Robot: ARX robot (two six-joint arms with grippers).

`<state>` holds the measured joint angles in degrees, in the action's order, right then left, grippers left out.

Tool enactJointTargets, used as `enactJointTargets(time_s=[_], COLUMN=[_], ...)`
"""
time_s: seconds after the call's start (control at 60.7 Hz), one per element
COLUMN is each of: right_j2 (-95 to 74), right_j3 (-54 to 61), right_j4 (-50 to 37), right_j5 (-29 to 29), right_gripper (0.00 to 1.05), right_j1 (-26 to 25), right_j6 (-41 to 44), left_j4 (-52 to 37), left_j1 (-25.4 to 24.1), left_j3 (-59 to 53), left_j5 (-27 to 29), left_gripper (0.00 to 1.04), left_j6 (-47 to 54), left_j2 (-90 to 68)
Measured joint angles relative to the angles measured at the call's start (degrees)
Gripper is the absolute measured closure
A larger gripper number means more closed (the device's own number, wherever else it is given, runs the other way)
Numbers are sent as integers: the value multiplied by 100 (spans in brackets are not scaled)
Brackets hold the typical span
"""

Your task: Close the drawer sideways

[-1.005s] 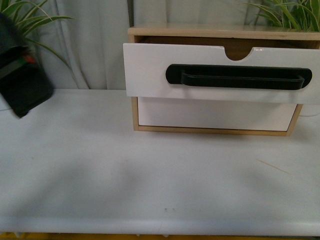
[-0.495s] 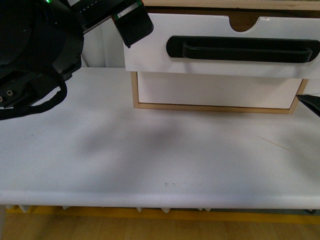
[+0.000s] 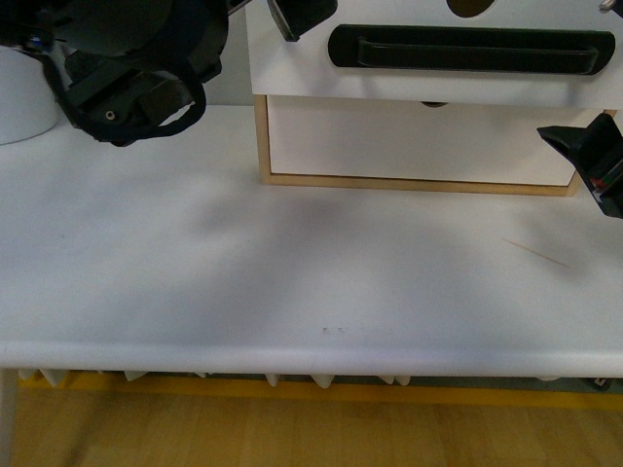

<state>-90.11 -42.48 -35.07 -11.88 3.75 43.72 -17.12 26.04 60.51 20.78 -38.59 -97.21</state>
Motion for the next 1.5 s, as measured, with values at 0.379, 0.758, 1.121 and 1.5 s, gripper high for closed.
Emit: enactJointTargets(time_s=[0.379, 0.758, 1.121, 1.5], right_j2=[-931, -1296, -105, 3086], right_j3=[-916, -1464, -234, 1801], right_j4=[-46, 94, 74, 933], right_j5=[42, 87, -118, -264], right_gripper=[9, 9, 9, 9], right_j1=[-125, -181, -321, -776], right_j6=[17, -70, -317, -1145], left_j4=[236, 564, 0, -28], left_j1=[-66, -74, -210, -428], left_j3=[1270, 1862, 455, -2459], left_j5=[-192, -293, 92, 855], left_gripper=[6, 6, 6, 6], left_j6=[-28, 28, 140, 824], left_j2=[-1032, -1386, -304, 2717])
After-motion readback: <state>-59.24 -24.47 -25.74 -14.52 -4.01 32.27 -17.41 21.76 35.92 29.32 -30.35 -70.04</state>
